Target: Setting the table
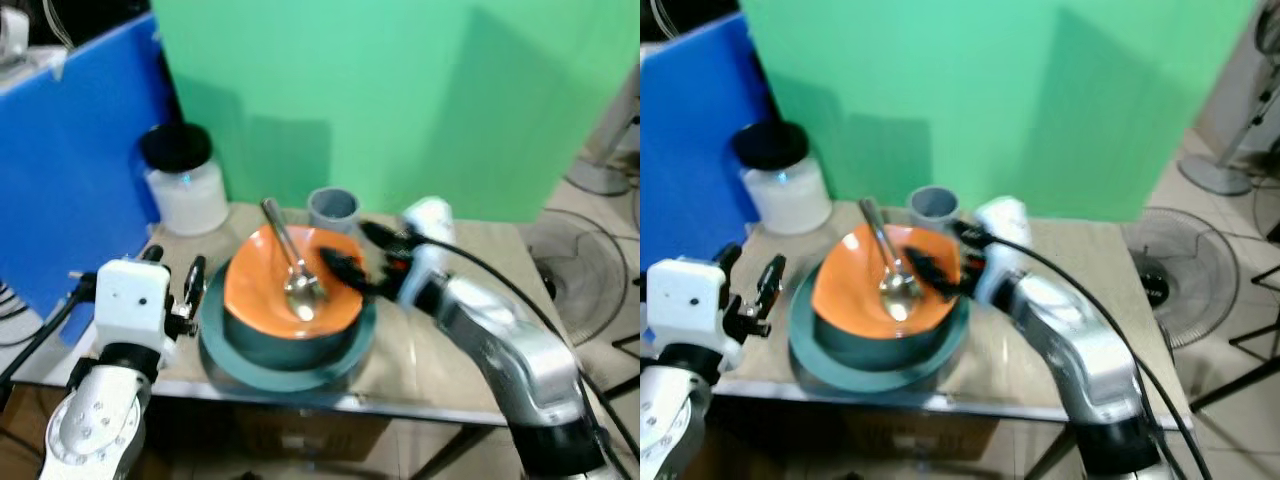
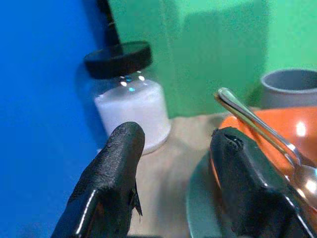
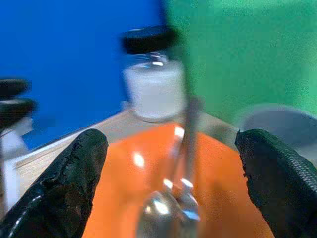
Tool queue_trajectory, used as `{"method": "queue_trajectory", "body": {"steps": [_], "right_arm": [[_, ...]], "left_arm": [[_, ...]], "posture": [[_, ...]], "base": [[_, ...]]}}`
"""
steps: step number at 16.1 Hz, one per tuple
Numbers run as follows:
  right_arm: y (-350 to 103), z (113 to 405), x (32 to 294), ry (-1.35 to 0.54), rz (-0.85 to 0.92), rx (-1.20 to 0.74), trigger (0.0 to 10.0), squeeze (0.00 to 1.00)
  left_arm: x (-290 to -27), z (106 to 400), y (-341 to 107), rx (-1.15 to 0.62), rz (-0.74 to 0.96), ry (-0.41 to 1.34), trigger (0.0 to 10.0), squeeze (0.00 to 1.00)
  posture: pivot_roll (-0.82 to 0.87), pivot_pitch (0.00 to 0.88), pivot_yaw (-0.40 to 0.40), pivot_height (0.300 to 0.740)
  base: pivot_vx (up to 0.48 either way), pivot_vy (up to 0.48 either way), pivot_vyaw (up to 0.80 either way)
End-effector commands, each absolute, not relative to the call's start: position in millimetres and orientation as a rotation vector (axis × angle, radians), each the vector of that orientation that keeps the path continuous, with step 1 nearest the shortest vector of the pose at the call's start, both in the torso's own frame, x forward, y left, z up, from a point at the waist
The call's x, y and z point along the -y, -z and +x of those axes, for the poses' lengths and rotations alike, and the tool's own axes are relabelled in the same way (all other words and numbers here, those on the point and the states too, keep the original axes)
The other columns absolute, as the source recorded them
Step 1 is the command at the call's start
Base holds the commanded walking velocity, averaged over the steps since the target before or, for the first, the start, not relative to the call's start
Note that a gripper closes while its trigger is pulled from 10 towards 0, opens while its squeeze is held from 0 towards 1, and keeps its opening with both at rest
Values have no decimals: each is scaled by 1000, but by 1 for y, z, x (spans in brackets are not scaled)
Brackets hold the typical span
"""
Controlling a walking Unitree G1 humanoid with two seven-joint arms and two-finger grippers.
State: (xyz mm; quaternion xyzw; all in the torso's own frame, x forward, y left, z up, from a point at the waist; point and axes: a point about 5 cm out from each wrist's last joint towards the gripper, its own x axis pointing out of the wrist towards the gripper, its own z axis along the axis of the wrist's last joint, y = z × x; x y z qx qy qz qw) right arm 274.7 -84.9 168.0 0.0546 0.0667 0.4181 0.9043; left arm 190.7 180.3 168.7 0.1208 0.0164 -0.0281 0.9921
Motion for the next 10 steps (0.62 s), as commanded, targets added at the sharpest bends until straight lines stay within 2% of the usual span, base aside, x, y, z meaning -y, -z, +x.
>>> {"method": "queue_trajectory", "body": {"steps": [1, 3, 4, 5, 7, 8, 9, 10], "right_arm": [[-168, 274, 90, -854, 82, -148, 10000, 0], [-165, 282, 71, -861, 50, -244, 10000, 27], [-165, 284, 61, -875, 68, -265, 10000, 576], [-161, 283, 51, -891, 72, -301, 10000, 1000], [-153, 286, 25, -932, 11, -353, 10000, 1000], [-153, 286, 25, -932, 11, -353, 10000, 1000], [-149, 289, 14, -939, -25, -377, 10000, 0], [-144, 295, 5, -919, -65, -408, 10000, 0]], "left_arm": [[-177, 190, -168, -37, 241, 86, 10000, 0], [-177, 190, -165, -66, 250, 113, 10000, 0], [-178, 190, -164, -76, 255, 121, 10000, 0], [-178, 190, -163, -86, 259, 127, 10000, 0], [-180, 189, -162, -104, 273, 151, 10000, 0], [-180, 189, -162, -104, 273, 151, 10000, 0], [-181, 188, -161, -113, 278, 164, 10000, 0], [-183, 187, -160, -125, 282, 169, 10000, 0]], "posture": [[15, 0, -14, 740], [5, 0, -11, 740], [4, 0, -11, 740], [4, 0, -11, 740], [4, 0, -10, 740], [4, 0, -10, 740], [4, 0, -12, 740], [6, 0, -14, 740]], "base": [[0, 0, 0], [0, 0, 0], [0, 0, 0], [0, 0, 0], [0, 0, 0], [0, 0, 0], [0, 0, 0], [0, 0, 0]]}}
